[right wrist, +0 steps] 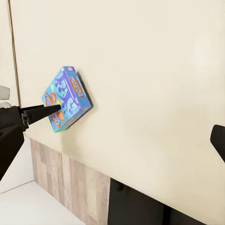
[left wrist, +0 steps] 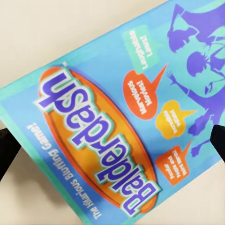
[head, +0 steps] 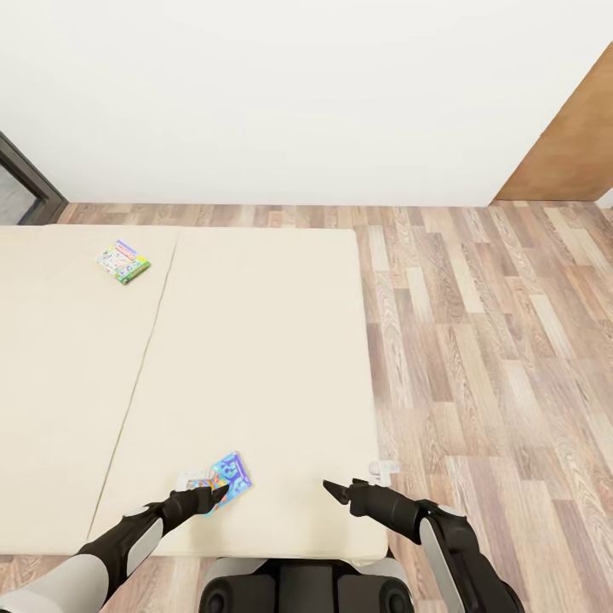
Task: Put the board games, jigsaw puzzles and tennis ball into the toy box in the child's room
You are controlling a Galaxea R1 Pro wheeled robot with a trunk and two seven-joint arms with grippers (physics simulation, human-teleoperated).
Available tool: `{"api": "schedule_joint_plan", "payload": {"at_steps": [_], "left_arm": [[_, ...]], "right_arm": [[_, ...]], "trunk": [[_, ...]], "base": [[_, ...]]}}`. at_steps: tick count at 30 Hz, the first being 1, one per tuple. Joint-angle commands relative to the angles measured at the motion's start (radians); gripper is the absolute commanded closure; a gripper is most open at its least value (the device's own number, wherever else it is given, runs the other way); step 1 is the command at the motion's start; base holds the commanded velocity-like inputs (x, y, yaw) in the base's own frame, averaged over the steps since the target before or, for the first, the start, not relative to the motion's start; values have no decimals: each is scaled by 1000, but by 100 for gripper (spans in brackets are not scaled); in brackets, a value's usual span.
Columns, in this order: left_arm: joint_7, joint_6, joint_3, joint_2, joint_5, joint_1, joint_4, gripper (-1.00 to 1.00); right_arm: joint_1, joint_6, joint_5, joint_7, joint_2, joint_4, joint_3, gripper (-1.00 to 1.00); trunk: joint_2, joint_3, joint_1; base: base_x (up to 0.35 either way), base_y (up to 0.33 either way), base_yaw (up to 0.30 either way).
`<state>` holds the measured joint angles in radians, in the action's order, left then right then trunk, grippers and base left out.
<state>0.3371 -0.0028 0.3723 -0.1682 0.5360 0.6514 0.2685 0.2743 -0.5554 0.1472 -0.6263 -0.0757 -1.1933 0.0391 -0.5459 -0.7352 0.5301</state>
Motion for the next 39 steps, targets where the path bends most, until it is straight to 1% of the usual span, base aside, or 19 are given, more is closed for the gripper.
{"api": "schedule_joint_plan", "payload": {"at_steps": [1, 21, 29, 39], "left_arm": [[2, 0, 7, -1, 9, 1, 0, -100], [2, 0, 5, 1, 8, 1, 0, -100], [2, 0, 6, 1, 8, 1, 0, -100], [2, 0, 7, 1, 8, 1, 0, -100]], "right_arm": [[0, -8, 5, -3, 0, -1, 3, -100], [0, -8, 5, -7, 2, -3, 5, -100], [0, -8, 5, -7, 2, -3, 5, -100], [0, -8, 5, -9, 2, -3, 5, -100]], "trunk": [[-1, -1, 0], [-1, -1, 0], [-1, -1, 0], [-1, -1, 0]], "base": [[0, -3, 0], [0, -3, 0], [0, -150, 0], [0, -27, 0]]}}
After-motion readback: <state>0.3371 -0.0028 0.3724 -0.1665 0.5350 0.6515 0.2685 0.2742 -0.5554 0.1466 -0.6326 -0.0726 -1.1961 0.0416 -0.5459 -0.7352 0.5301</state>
